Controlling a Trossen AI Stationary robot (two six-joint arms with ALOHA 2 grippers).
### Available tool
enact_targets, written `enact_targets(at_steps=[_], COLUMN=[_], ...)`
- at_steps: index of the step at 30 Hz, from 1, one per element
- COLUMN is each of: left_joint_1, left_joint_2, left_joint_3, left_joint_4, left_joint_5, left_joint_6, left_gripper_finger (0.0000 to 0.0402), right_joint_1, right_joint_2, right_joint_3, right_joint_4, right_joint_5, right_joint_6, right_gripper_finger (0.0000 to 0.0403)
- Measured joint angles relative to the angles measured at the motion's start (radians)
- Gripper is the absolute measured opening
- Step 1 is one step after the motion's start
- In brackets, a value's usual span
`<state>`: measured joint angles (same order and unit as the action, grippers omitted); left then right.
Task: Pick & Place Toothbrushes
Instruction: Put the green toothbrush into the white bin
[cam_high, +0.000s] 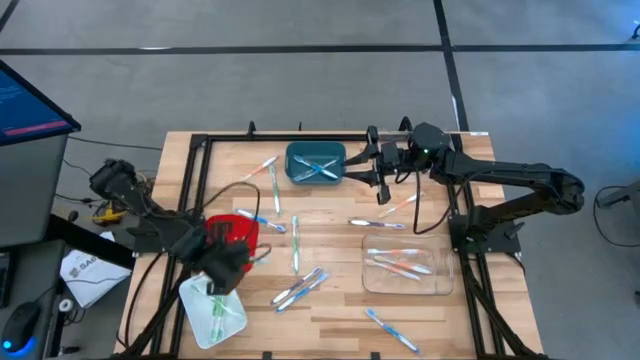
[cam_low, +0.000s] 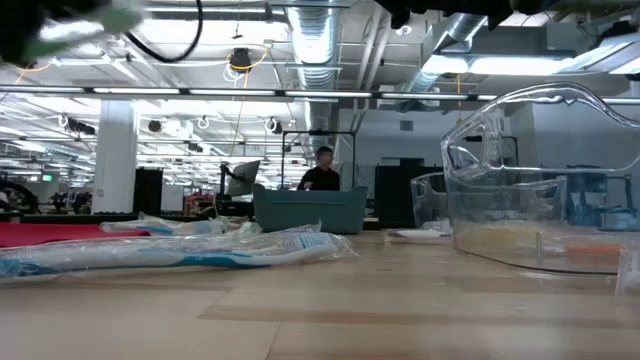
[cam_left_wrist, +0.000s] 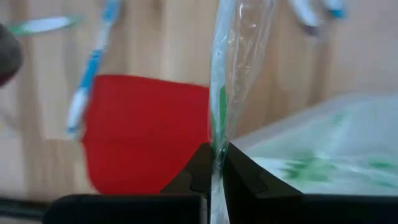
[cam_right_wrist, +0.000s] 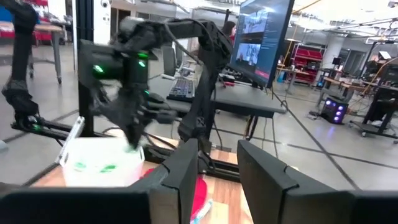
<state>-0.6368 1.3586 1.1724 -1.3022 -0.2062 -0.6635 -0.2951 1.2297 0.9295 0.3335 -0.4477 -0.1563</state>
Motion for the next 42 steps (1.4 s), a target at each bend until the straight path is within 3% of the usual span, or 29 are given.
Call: enact_targets(at_steps=[6,11,22,35,42], left_joint_1=[-0.185,-0.295,-0.331,-0.335,-0.403], left_joint_2=[0.014,0.018,0.183,0.186,0.187], left_joint_3=[0.017,0.018,0.017,0.009,-0.014], left_joint_4=[0.001,0.007,0.016,0.115,0.115], left_joint_5=[0.079,0.081,0.128,0.108,0.134], left_joint_6=[-0.06,-0.174,-0.153,-0.136,-0.13], left_gripper_finger=[0.0009,0.0008,0.0008,0.0008,0.0008], right_joint_1=[-0.015,-0.037,-0.064,-0.067,-0.068], right_joint_2=[0.0,0.0,0.0,0.001,0.003], right_joint_3=[0.0,0.0,0.0,0.0,0.0], right_joint_4=[0.003,0.028,0.054,0.041,0.05], right_joint_5=[0.001,0.002,0.004,0.004,0.004], right_joint_6=[-0.029,-0.028,-0.027,-0.038,-0.037], right_gripper_finger=[0.0108,0.0108,0.0108,0.0108,0.0108])
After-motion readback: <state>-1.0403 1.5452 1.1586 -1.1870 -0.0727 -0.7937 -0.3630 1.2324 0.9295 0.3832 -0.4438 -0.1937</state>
